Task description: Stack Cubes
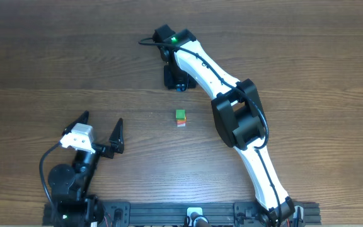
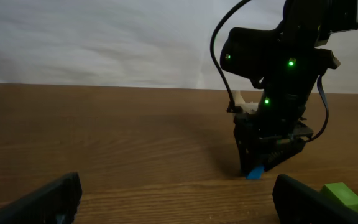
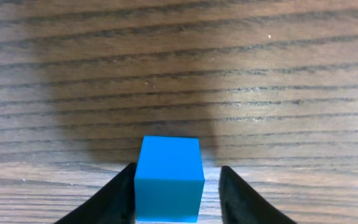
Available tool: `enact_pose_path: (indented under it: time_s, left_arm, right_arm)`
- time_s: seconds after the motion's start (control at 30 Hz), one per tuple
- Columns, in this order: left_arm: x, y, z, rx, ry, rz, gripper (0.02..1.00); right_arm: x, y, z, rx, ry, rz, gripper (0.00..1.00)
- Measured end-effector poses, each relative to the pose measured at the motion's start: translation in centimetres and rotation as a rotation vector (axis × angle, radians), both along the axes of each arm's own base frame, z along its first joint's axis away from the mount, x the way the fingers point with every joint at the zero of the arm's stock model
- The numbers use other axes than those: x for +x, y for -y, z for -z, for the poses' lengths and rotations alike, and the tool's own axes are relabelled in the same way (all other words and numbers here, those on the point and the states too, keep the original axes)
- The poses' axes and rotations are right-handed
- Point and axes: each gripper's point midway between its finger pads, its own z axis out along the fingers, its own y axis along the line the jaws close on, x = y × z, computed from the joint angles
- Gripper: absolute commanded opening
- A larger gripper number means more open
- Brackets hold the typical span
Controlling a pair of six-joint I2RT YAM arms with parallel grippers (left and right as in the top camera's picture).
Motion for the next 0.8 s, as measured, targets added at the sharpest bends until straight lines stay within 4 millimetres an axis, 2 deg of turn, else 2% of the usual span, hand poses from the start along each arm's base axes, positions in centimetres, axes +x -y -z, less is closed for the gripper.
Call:
enact_pose_path:
  time_s: [0.5, 0.7, 0.8]
  left_arm:
    - [0.0, 0.0, 0.0, 0.0, 0.0, 0.0, 1.0]
    - [0.0, -0.01, 0.0, 0.0, 0.0, 0.0, 1.0]
    - [0.0, -0.01, 0.0, 0.0, 0.0, 0.0, 1.0]
  right_arm:
    - [-0.04, -0.02, -0.06, 0.001, -0.002, 0.005, 0.128]
    - [-0.68, 0.38, -0.15, -0.015, -0.028, 0.006, 0.02]
    - [-0.76, 0.4, -0.23, -0.016, -0.031, 0.005, 0.012]
